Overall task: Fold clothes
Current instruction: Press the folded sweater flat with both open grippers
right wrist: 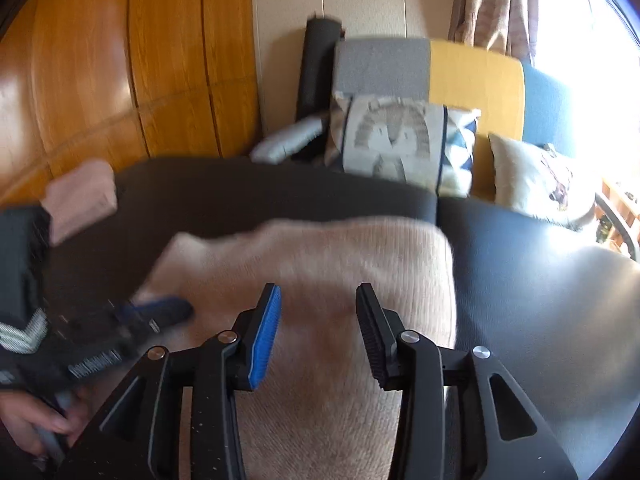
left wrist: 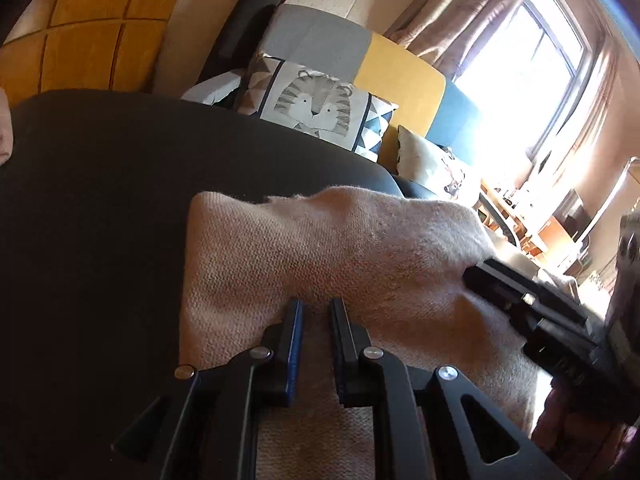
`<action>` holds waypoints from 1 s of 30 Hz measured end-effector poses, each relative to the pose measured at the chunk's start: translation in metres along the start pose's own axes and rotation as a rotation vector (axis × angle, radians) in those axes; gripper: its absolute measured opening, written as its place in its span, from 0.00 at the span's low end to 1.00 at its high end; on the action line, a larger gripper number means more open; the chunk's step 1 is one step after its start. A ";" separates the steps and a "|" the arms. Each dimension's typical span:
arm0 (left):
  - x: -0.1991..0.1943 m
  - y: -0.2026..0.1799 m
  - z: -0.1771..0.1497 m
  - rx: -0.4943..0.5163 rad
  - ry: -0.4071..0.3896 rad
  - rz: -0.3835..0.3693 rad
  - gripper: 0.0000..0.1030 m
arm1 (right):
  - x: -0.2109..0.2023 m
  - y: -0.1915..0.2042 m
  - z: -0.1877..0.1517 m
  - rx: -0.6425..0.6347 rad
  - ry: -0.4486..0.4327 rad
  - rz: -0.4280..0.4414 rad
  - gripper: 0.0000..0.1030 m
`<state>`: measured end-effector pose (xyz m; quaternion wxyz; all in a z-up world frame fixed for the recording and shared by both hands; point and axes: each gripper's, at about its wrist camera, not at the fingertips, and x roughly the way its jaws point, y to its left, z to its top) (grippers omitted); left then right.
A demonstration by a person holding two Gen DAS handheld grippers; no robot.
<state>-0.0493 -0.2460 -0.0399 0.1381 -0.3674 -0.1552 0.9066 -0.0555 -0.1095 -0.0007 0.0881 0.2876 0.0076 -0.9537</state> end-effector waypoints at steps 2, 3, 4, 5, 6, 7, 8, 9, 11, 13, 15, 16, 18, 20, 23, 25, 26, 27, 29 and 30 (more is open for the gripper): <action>0.000 0.002 -0.001 0.003 -0.007 -0.006 0.12 | 0.008 -0.005 0.009 -0.004 0.013 -0.012 0.43; 0.000 0.003 -0.002 -0.001 -0.009 -0.012 0.12 | 0.019 -0.009 0.011 0.000 0.046 -0.019 0.43; 0.000 0.005 -0.003 -0.010 -0.010 -0.021 0.12 | 0.029 -0.014 0.013 0.004 0.079 -0.025 0.43; -0.002 0.008 -0.006 -0.016 -0.011 -0.029 0.12 | 0.039 -0.018 0.015 0.007 0.113 -0.031 0.43; -0.004 0.012 -0.008 -0.023 -0.013 -0.038 0.12 | 0.051 -0.022 0.014 0.022 0.155 -0.036 0.43; -0.006 0.011 -0.009 -0.028 -0.015 -0.045 0.12 | 0.064 -0.027 0.011 0.042 0.202 -0.040 0.43; -0.008 0.012 -0.012 -0.031 -0.016 -0.051 0.12 | 0.072 -0.031 0.009 0.058 0.222 -0.045 0.43; -0.006 0.011 -0.011 -0.031 -0.016 -0.053 0.12 | 0.075 -0.034 0.007 0.069 0.219 -0.052 0.43; -0.001 0.010 -0.008 -0.032 -0.016 -0.058 0.12 | 0.076 -0.034 0.006 0.063 0.210 -0.060 0.43; 0.002 0.009 -0.007 -0.034 -0.015 -0.063 0.12 | 0.074 -0.034 0.005 0.056 0.201 -0.051 0.45; 0.004 0.010 -0.006 -0.039 -0.013 -0.070 0.12 | 0.062 -0.038 0.006 0.077 0.183 -0.009 0.46; 0.006 0.010 -0.005 -0.042 -0.013 -0.074 0.12 | 0.050 -0.041 0.006 0.103 0.164 0.011 0.46; 0.006 0.012 -0.005 -0.050 -0.012 -0.084 0.12 | 0.032 -0.029 -0.004 0.066 0.167 0.042 0.46; 0.008 0.013 -0.004 -0.055 -0.013 -0.090 0.12 | 0.015 -0.013 -0.016 0.010 0.178 0.072 0.46; 0.009 0.013 -0.003 -0.057 -0.014 -0.094 0.12 | -0.011 0.010 -0.035 -0.074 0.195 0.116 0.46; 0.009 0.014 -0.003 -0.061 -0.014 -0.099 0.12 | -0.028 0.026 -0.047 -0.130 0.205 0.146 0.46; 0.009 0.015 -0.003 -0.063 -0.015 -0.101 0.12 | -0.033 0.034 -0.055 -0.156 0.218 0.159 0.43; 0.009 0.015 -0.003 -0.064 -0.015 -0.103 0.12 | -0.035 0.041 -0.064 -0.180 0.240 0.163 0.30; 0.009 0.016 -0.003 -0.065 -0.015 -0.105 0.12 | -0.038 0.049 -0.080 -0.208 0.274 0.160 0.23; 0.009 0.016 -0.003 -0.066 -0.015 -0.106 0.12 | -0.040 0.048 -0.085 -0.199 0.272 0.156 0.23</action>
